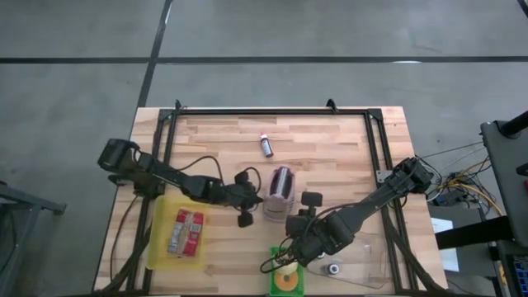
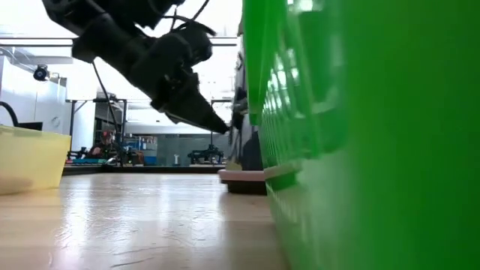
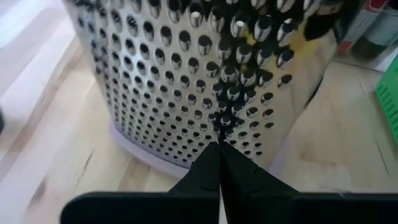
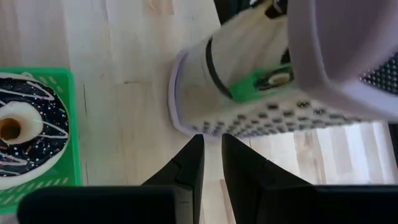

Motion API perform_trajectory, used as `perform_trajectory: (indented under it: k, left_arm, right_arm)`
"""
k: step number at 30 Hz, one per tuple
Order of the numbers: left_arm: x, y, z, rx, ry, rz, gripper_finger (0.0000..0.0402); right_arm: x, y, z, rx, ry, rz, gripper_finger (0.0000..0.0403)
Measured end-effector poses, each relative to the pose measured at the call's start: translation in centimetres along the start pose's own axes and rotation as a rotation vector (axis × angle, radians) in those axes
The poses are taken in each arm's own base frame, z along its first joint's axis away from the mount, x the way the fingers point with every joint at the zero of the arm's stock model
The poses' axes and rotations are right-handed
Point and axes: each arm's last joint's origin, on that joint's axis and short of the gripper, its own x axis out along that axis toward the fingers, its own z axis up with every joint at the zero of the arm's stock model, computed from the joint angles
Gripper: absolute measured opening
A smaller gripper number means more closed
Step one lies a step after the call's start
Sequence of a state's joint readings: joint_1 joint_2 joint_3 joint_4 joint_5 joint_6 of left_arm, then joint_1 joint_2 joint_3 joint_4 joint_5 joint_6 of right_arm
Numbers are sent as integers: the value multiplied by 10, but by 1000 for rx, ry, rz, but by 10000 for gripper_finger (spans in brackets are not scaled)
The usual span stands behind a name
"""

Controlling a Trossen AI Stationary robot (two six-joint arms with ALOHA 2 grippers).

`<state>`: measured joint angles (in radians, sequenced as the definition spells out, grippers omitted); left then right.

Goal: Pick & Place Food Item
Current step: Adjust the cheese grater, then put the pink food coloring bottle into the transparent bin

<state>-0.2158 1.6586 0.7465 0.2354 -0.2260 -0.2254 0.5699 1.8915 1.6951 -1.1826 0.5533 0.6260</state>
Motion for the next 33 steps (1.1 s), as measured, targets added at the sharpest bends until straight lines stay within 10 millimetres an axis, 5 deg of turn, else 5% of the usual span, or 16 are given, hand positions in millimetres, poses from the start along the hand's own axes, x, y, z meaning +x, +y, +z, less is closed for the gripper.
perform_trajectory:
  k: [6, 16, 27, 33]
  left_arm:
    - [24, 5, 13, 35, 4, 3, 0]
    - [58, 40, 34, 85, 16, 7, 0]
    - [21, 59, 49, 382, 96, 42, 4]
    - [5, 69, 51, 624, 184, 112, 59]
  right_arm:
    - [-1, 1, -1, 13, -1, 2, 52]
    - [-2, 2, -3, 12, -8, -15, 52]
    - [-9, 10, -12, -16, -4, -23, 52]
    - [-14, 18, -20, -39, -21, -32, 52]
